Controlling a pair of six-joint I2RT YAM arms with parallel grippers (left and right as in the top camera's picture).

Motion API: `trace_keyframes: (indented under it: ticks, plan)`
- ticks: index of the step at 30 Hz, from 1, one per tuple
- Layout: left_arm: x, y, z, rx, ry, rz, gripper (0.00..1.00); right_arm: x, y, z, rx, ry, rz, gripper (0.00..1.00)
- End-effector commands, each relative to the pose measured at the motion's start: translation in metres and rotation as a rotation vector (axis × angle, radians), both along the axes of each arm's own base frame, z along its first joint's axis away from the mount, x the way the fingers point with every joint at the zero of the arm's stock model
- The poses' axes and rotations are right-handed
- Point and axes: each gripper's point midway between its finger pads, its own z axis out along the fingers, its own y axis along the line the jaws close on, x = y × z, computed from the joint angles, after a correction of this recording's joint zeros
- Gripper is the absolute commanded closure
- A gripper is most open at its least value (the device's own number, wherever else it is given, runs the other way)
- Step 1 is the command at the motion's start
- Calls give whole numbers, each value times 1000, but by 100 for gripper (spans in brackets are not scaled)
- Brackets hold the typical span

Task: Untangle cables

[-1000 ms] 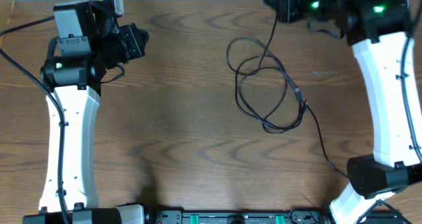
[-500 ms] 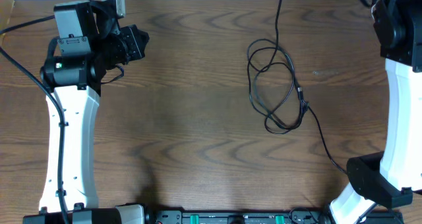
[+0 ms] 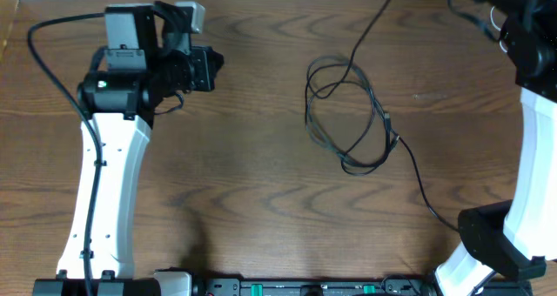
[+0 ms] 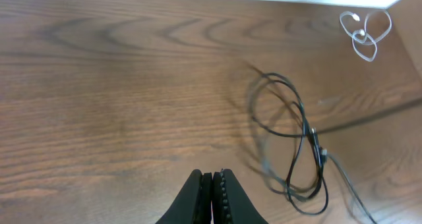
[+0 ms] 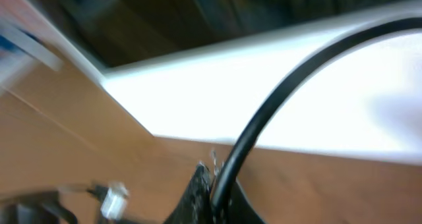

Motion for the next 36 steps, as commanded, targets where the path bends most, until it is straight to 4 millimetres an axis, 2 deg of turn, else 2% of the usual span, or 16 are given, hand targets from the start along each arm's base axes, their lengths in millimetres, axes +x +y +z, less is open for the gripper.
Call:
trace_keyframes:
  ticks: [1,3,5,8,9,13,22,24,31,36]
  plan:
    - [-8,-12,-24,29,48,-59,88,2,-16,-18,-100,29,-53,99]
    - [-15,-20,-37,30,86,-79,78,2,-25,-27,-108,67,-73,99]
    - [-25,-32,-56,34,132,-115,59,3,-35,-30,-105,87,-82,99]
    - [-38,-52,-84,43,195,-172,49,3,-41,-26,-75,81,-52,99]
    - [-44,-62,-95,49,224,-201,48,3,-46,-25,-63,81,-45,99]
    - [-51,-91,-120,64,268,-279,46,4,-65,-23,-32,83,-38,99]
    - [-28,-150,-183,56,288,-358,43,-2,-92,-23,22,108,-15,99]
    - [-22,-164,-197,53,269,-379,43,-2,-92,-25,15,112,-14,99]
    - [0,-194,-219,33,171,-417,38,-4,-92,-29,-2,123,-7,99]
    - [9,-207,-253,18,170,-415,38,-6,-92,-32,-15,129,-1,99]
